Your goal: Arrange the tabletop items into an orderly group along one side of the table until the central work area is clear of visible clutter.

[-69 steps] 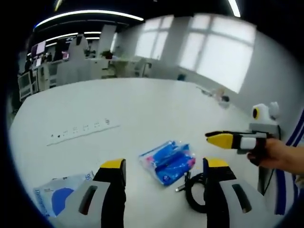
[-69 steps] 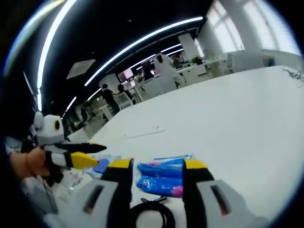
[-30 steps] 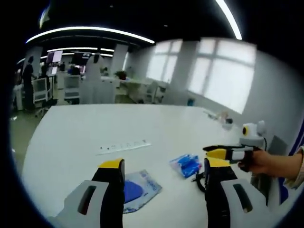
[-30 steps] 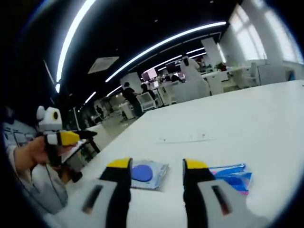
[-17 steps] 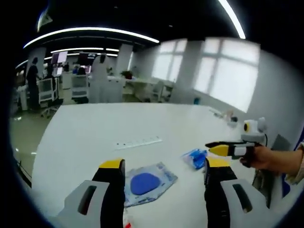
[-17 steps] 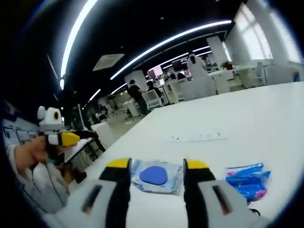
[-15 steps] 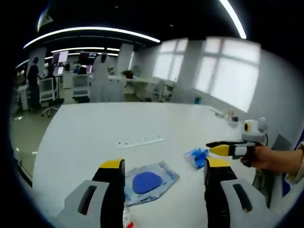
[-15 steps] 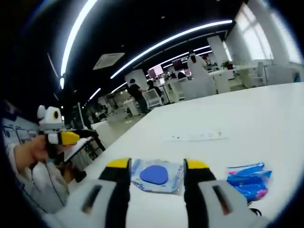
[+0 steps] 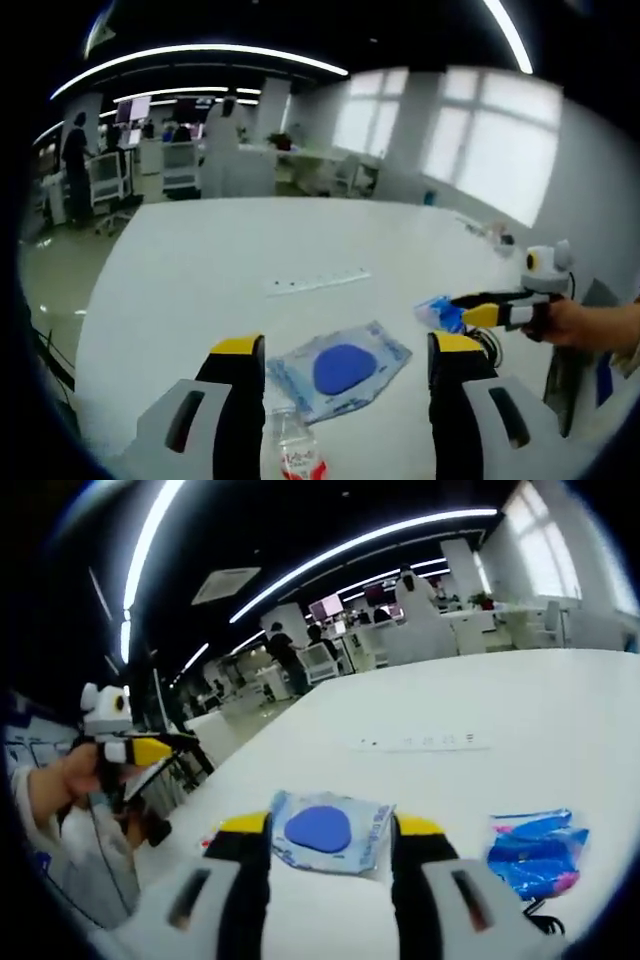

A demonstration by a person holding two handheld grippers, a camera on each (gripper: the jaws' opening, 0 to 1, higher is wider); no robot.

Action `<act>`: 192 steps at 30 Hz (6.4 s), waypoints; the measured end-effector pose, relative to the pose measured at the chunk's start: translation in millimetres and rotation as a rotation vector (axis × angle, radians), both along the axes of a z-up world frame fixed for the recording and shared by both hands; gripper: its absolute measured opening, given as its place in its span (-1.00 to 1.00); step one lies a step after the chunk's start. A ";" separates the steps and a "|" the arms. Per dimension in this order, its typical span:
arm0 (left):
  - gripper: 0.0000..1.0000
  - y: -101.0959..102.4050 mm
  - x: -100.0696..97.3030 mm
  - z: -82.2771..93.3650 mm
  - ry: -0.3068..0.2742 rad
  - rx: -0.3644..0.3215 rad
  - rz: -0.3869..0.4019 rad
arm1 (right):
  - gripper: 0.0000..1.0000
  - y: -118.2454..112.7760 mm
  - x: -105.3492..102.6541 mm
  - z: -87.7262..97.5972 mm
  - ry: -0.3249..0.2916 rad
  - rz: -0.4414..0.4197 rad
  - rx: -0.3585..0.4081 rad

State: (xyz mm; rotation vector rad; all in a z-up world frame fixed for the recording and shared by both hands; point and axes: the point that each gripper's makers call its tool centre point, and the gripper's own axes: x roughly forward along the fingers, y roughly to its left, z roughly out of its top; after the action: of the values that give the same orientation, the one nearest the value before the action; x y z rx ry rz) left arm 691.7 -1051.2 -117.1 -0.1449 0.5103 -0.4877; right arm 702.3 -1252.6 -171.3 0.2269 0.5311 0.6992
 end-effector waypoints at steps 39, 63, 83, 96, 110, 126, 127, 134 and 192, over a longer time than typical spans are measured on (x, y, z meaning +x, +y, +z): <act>-0.26 11.0 55.5 -151.8 0.307 0.088 -0.004 | -0.39 12.9 22.7 -110.6 0.202 -0.023 -0.008; -0.95 5.6 53.3 -181.3 0.405 0.128 -0.028 | -0.98 19.2 20.5 -126.9 0.254 -0.004 0.013; -1.00 -18.2 60.9 -139.7 0.336 0.058 -0.036 | -1.00 -2.1 25.1 -82.4 0.166 -0.051 0.027; -1.00 -61.5 61.7 -125.9 0.317 0.042 -0.099 | -1.00 -45.9 23.3 -65.5 0.142 -0.155 0.006; -1.00 -98.4 59.5 -146.8 0.362 0.066 -0.157 | -1.00 -79.6 16.4 -86.6 0.204 -0.258 -0.065; -1.00 -105.6 57.7 -170.9 0.419 0.087 -0.165 | -0.99 -87.2 14.6 -113.9 0.260 -0.276 -0.146; -1.00 -105.5 57.8 -171.5 0.422 0.084 -0.160 | -0.99 -87.3 14.6 -114.8 0.263 -0.278 -0.148; -1.00 -104.8 59.4 -174.1 0.427 0.085 -0.145 | -0.98 -88.0 17.1 -120.1 0.270 -0.285 -0.148; -0.90 -99.8 62.6 -174.6 0.420 0.040 -0.086 | -0.93 -93.3 24.3 -110.6 0.232 -0.320 -0.173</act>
State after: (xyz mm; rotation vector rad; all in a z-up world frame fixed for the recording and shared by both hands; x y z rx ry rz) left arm 754.3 -1151.0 -291.7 -0.1882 0.9395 -0.5328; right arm 726.6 -1345.9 -281.9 0.2253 0.7534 0.3140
